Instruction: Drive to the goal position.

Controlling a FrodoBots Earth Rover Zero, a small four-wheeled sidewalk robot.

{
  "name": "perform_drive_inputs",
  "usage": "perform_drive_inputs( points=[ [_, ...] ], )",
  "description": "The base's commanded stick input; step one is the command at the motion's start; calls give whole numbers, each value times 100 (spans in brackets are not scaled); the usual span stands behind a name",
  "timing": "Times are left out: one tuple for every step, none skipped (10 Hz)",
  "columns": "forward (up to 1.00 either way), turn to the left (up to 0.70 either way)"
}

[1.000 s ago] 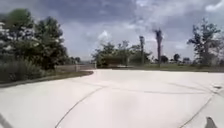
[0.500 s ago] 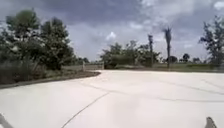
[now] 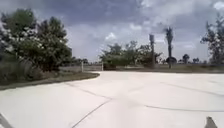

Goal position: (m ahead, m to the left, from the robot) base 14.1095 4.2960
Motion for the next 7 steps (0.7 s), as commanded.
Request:
perform_drive_inputs(
  points=[
    [70,-35],
    [70,-15],
    [70,0],
    [70,0],
    [70,0],
    [70,0],
    [70,0]
  ],
)
